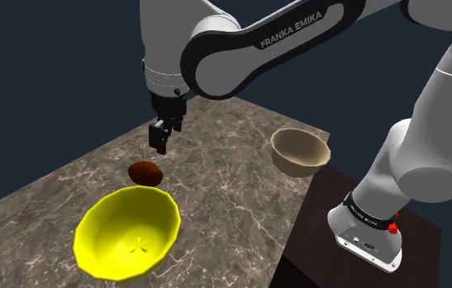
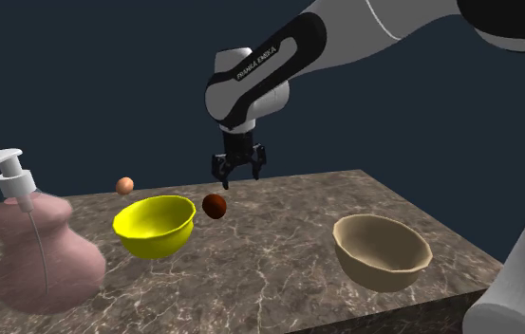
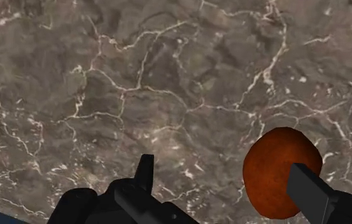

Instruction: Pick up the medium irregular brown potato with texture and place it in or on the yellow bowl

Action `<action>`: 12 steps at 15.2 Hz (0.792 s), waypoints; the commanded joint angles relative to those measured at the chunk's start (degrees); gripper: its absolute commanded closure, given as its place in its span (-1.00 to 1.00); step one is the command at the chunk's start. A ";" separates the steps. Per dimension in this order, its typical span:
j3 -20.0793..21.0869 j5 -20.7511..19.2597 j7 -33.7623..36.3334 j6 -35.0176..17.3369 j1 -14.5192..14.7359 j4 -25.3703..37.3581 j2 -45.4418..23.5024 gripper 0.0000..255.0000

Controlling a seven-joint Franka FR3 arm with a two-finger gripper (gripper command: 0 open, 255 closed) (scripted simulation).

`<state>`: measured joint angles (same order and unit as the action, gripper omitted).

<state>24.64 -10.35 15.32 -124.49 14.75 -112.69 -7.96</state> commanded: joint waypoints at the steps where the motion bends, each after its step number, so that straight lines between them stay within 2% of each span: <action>1: 0.63 -2.06 0.55 0.02 1.37 3.03 -3.39 -1.00; 6: 1.36 -7.50 2.03 0.03 5.92 11.08 -12.60 -1.00; 12: 0.62 -9.07 2.90 -2.76 6.45 10.51 -15.08 -1.00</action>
<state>25.40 -19.06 17.91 -126.65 21.03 -102.04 -22.53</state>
